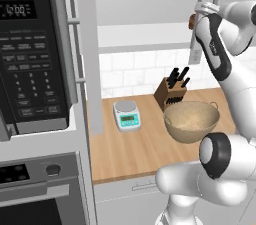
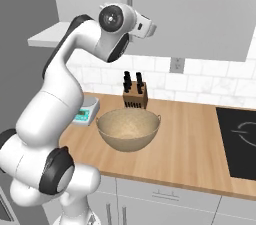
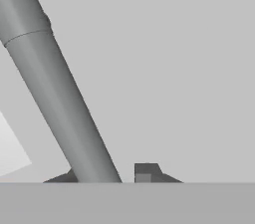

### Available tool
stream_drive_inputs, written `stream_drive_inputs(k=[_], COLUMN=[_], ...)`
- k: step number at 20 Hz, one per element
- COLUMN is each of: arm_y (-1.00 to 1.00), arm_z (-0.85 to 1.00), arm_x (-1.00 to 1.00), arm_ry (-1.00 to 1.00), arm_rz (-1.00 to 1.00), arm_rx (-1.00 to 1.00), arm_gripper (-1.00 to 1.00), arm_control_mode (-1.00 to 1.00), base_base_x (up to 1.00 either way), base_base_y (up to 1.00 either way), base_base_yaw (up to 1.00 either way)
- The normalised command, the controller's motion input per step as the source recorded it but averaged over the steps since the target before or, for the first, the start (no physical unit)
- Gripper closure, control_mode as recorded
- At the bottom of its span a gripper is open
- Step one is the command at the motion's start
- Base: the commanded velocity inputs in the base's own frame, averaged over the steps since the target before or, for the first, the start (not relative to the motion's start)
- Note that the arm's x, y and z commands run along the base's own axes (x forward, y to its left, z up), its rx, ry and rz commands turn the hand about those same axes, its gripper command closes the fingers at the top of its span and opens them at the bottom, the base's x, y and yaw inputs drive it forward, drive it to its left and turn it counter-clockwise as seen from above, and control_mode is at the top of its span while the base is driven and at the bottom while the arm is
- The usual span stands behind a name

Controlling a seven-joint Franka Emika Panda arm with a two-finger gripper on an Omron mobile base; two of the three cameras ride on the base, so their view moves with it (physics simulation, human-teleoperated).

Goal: Open the cabinet, pick up the bread from the cabinet and place it in the basket. Then move the basket to the dining counter.

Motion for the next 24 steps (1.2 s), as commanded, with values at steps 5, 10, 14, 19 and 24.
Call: stream_drive_inputs(k=[5,10,14,19,24], arm_y=[-0.77,-0.97,-1.0,-1.0,-1.0], arm_z=[0.16,0.35,0.32,0.39,0.37], arm_x=[-0.84,-1.0,-1.0,-1.0,-1.0], arm_ry=[0.01,0.0,0.0,0.0,0.01], arm_rz=[0.0,0.0,-0.01,-0.03,-0.03], arm_rx=[0.03,0.03,0.02,0.03,0.05], arm_gripper=[1.0,1.0,1.0,1.0,1.0], arm_control_mode=[-1.0,-1.0,-1.0,-1.0,-1.0], base_base_x=[0.0,0.0,0.0,0.0,0.0], base_base_y=[0.0,0.0,0.0,0.0,0.0], base_base_yaw=[0.0,0.0,0.0,0.0,0.0])
